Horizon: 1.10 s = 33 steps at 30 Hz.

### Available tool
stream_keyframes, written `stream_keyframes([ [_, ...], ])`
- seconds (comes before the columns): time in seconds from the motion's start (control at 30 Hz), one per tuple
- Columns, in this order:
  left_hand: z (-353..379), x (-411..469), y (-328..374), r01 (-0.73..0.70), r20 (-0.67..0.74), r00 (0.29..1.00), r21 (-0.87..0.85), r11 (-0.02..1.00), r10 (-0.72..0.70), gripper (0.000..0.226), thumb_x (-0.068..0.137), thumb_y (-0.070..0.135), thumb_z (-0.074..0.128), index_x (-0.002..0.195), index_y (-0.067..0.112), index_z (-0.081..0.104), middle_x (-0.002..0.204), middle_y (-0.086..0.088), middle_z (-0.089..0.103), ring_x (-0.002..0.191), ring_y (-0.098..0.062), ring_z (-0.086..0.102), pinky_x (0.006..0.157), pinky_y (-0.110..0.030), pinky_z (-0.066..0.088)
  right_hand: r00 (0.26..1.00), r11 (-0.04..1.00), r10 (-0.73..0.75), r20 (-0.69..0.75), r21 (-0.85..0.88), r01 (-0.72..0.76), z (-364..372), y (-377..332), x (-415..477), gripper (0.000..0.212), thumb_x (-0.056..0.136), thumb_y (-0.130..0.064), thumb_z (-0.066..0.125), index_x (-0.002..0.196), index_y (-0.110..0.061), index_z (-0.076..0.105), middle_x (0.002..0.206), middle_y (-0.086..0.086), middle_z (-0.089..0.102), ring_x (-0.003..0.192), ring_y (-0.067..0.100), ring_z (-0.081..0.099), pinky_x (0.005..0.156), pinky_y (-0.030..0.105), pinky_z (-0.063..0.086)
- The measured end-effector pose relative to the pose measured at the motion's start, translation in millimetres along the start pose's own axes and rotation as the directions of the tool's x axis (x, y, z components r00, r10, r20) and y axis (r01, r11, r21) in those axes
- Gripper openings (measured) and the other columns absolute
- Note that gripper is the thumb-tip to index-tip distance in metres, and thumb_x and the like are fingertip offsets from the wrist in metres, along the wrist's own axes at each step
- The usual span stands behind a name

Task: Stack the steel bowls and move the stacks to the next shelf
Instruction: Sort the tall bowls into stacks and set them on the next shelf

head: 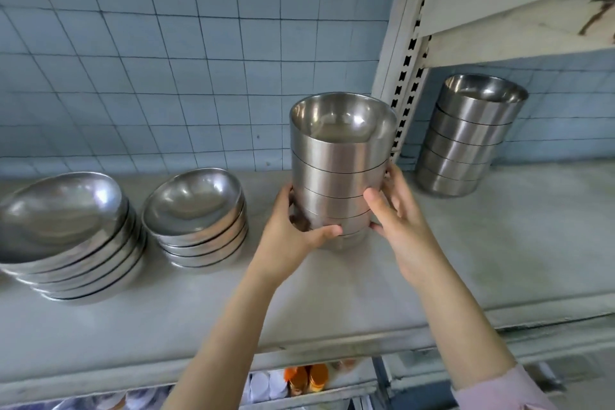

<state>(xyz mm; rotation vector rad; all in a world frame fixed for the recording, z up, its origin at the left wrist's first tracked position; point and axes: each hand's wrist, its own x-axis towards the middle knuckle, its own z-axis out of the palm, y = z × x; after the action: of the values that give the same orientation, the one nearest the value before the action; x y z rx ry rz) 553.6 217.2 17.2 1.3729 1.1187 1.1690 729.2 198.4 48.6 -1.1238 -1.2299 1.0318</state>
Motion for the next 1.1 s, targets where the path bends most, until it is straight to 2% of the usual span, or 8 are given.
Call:
stream_keyframes([
  [0.17,35.1,-16.3,11.7,-0.037,0.039,0.999,-0.017,0.999,0.038,0.089,0.066,0.01,0.087,0.135,0.029,0.034,0.123,0.021,0.053,0.097,0.019,0.056,0.076,-0.005,0.046,0.997,0.999,-0.039,-0.063,0.009,0.04,-29.1,-17.0,-26.4,0.057,0.079,-0.034,0.067,0.129,-0.053,0.045,0.122,-0.034,0.062,0.116,-0.009,0.059,0.108,0.037,0.046],
  [0.27,66.1,-18.3,21.3,-0.043,0.072,0.997,0.032,0.999,0.041,0.091,0.063,0.017,0.089,0.127,0.037,0.027,0.116,0.03,0.046,0.093,0.03,0.048,0.073,0.002,0.041,0.992,1.0,-0.009,-0.123,0.029,0.012,-65.2,-20.1,-38.6,0.059,0.076,-0.043,0.072,0.125,-0.06,0.042,0.131,-0.03,0.057,0.118,-0.007,0.059,0.109,0.041,0.045],
  [0.4,125.8,-19.7,29.1,-0.04,0.115,0.993,0.065,0.997,0.033,0.093,0.061,0.014,0.09,0.125,0.031,0.024,0.114,0.028,0.039,0.088,0.035,0.043,0.069,0.004,0.039,0.986,0.999,-0.007,-0.164,0.03,0.012,-127.7,-19.1,-48.2,0.102,0.055,-0.07,0.081,0.144,-0.042,0.04,0.14,-0.02,0.056,0.124,0.001,0.057,0.107,0.043,0.046],
  [0.47,161.7,-18.5,29.6,-0.046,0.134,0.99,0.072,0.996,0.036,0.096,0.06,0.015,0.09,0.127,0.03,0.023,0.117,0.026,0.038,0.089,0.034,0.043,0.07,0.004,0.039,0.985,1.0,-0.005,-0.172,0.012,0.007,-164.7,-19.5,-50.1,0.106,0.051,-0.074,0.081,0.144,-0.041,0.042,0.139,-0.02,0.057,0.128,0.003,0.055,0.107,0.044,0.046],
  [0.73,316.4,-11.7,30.9,-0.018,0.135,0.991,0.067,0.998,0.009,0.096,0.062,0.021,0.089,0.132,0.027,0.023,0.117,0.027,0.036,0.094,0.024,0.046,0.073,0.005,0.037,0.993,0.999,-0.01,-0.115,-0.047,0.005,-319.0,-18.1,-43.9,0.066,0.063,-0.068,0.075,0.122,-0.06,0.048,0.129,-0.032,0.06,0.125,-0.005,0.054,0.103,0.033,0.046],
  [0.93,395.1,-3.4,24.5,-0.003,0.056,0.998,0.109,0.994,-0.003,0.099,0.061,0.036,0.089,0.137,0.031,0.025,0.134,0.018,0.04,0.107,0.016,0.046,0.093,-0.009,0.044,0.999,0.999,0.016,-0.042,-0.037,-0.017,-403.7,-9.9,-31.0,0.068,0.055,-0.08,0.074,0.117,-0.07,0.049,0.133,-0.03,0.058,0.128,-0.003,0.052,0.108,0.039,0.043],
  [1.0,410.8,-1.3,23.9,0.001,0.027,1.0,0.13,0.992,-0.005,0.106,0.062,0.039,0.087,0.145,0.026,0.021,0.137,0.019,0.037,0.109,0.01,0.048,0.101,-0.021,0.044,0.999,0.997,0.018,0.037,-0.073,-0.015,-420.3,-11.6,-24.8,0.081,0.059,-0.079,0.073,0.132,-0.062,0.042,0.143,-0.02,0.054,0.132,0.002,0.05,0.113,0.047,0.039],
  [1.1,429.5,1.7,21.5,-0.027,0.001,1.0,0.128,0.991,0.027,0.102,0.062,0.043,0.085,0.142,0.031,0.021,0.13,0.031,0.034,0.111,0.019,0.045,0.102,-0.021,0.044,0.994,0.984,-0.072,0.076,-0.159,0.084,-436.4,-21.7,-10.7,0.097,0.059,-0.076,0.076,0.14,-0.047,0.031,0.151,-0.013,0.044,0.14,0.006,0.041,0.113,0.05,0.039],
])
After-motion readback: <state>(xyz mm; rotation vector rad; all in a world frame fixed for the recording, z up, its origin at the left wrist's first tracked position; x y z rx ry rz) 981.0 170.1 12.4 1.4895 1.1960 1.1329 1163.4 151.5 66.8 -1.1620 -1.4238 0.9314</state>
